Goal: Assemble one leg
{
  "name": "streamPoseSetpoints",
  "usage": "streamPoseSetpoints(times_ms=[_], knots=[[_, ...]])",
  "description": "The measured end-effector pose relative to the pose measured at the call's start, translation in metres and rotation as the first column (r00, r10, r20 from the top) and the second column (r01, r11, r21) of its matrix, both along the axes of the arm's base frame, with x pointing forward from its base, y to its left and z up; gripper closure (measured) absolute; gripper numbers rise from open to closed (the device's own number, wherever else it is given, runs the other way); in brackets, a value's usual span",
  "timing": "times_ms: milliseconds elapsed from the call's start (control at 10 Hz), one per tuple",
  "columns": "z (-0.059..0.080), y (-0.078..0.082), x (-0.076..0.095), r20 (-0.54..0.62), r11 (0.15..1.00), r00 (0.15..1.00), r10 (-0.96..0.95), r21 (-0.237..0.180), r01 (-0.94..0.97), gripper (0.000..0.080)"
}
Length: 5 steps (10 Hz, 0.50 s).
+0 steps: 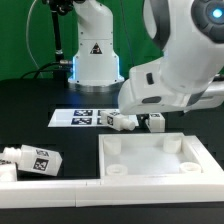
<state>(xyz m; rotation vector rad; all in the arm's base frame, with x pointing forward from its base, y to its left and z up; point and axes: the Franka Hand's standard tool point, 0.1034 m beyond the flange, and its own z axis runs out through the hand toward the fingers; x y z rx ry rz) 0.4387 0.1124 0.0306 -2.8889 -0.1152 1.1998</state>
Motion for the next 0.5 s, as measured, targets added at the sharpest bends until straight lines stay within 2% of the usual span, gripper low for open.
streamPoseSetpoints(times_ms=[300,500], knots=[[-0.011,0.009,-0.019,-0.047,1.0,0.999,0.007,-0.02,-0.008,0.0151],[-0.02,0.008,-0.022,-0.066,1.0,0.998,0.001,-0.025,-0.003,0.0151]])
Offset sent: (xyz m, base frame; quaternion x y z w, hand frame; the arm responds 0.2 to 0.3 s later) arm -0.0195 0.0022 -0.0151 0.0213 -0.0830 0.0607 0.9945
